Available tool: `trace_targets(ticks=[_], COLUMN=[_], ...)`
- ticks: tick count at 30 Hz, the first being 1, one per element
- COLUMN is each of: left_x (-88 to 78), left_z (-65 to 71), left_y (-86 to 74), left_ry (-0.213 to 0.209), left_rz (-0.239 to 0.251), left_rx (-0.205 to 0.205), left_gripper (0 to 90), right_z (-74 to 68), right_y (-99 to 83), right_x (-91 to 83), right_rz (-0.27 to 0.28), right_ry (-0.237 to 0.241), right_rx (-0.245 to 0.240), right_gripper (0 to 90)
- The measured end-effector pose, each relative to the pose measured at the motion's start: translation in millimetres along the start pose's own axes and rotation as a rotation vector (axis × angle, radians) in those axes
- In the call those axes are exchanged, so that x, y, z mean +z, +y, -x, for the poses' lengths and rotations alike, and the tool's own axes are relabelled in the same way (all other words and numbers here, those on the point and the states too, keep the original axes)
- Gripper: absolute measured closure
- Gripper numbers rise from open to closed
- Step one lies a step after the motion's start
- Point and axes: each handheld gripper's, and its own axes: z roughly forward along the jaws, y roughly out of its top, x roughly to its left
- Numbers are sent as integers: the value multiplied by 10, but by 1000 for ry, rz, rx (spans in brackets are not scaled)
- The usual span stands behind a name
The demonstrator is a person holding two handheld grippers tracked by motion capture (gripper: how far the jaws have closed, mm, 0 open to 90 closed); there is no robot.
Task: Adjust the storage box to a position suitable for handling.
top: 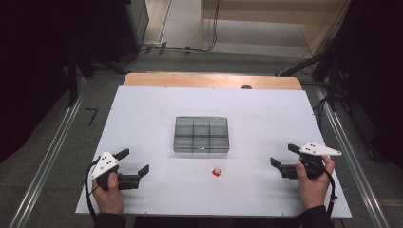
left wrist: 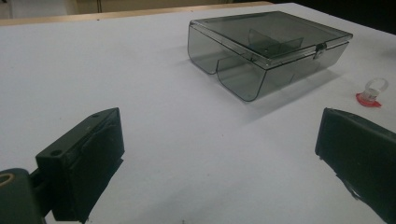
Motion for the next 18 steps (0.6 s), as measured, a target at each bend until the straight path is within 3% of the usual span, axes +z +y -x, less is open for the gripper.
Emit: trace_targets(ticks=[2,6,12,15,18], left_x=[1,1,-4,-5,-1], left_z=[0,-6,-2,0,-1], left_y=[0,2,-3,-3,-4], left_ry=[0,3,-2,-2,-3], left_rz=[1,0,-1,-3,-1], left_rx=[-1,-3,-4,-2,-3], left_gripper=[14,14,14,14,14], right_z=[-11,-52,-72,-95,-98], right_y=[79,254,463,531,590], right_x=[41,112,299,384,485], right_rz=[-18,-28,-83,-103,-133], right_ry=[24,32,119,103,119], right_rx=[-7,-20,-27,-25,-23], right_gripper=[54,189,461,578,662])
